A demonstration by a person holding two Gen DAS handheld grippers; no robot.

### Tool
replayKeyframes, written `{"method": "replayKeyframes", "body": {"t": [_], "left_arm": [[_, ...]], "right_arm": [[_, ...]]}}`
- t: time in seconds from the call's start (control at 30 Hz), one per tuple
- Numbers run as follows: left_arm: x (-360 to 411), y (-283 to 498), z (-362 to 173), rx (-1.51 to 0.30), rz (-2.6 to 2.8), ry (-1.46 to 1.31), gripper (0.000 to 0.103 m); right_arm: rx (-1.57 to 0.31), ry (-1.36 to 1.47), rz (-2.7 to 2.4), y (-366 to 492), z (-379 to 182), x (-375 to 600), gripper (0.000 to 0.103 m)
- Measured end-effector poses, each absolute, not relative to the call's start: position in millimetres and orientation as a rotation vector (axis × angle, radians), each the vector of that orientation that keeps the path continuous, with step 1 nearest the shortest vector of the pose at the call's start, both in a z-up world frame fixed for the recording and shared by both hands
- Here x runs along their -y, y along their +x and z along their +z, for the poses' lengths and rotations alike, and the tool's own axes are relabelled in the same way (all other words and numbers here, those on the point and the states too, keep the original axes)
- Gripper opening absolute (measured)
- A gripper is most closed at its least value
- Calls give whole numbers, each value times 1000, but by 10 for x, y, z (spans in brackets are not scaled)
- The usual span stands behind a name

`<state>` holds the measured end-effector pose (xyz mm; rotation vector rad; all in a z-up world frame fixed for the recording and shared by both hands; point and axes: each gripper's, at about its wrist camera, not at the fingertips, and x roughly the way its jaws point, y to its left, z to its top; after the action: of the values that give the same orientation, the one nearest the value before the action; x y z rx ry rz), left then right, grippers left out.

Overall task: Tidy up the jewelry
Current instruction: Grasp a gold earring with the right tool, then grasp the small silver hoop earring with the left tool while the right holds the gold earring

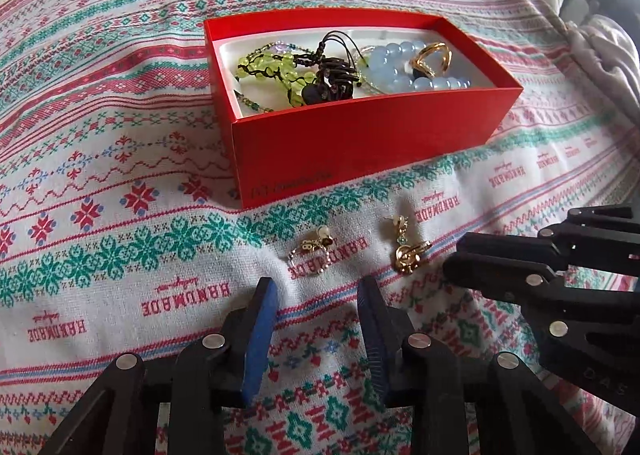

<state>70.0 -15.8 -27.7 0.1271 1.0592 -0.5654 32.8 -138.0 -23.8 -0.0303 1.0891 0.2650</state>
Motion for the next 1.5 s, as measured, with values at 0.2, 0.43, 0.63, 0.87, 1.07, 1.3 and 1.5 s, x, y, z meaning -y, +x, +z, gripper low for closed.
{"method": "replayKeyframes", "body": {"t": [0.2,0.43,0.63,0.87,1.07,1.3,1.5], "left_arm": [[288,756,-308,-1048,-573,163,34],[358,812,-331,-1030,-537,219,16],[347,766,-324,-1016,-536,263,0],[154,720,-286,-1034,-531,230,0],[25,666,-258,-1038,-527,210,0],[-27,663,-261,-1049,-550,180,13],[62,665,-267,-1051,-574,193,29]], "right_arm": [[-1093,-25,264,302,-220,1421,12],[-1090,-22,257,283,-200,1447,12],[-1092,-25,262,292,-194,1428,12],[-1104,-6,299,322,-217,1315,43],[-1098,-15,304,402,-276,1214,43],[-1077,-59,271,490,-286,1156,18],[-1068,-69,284,467,-240,1189,14]]}}
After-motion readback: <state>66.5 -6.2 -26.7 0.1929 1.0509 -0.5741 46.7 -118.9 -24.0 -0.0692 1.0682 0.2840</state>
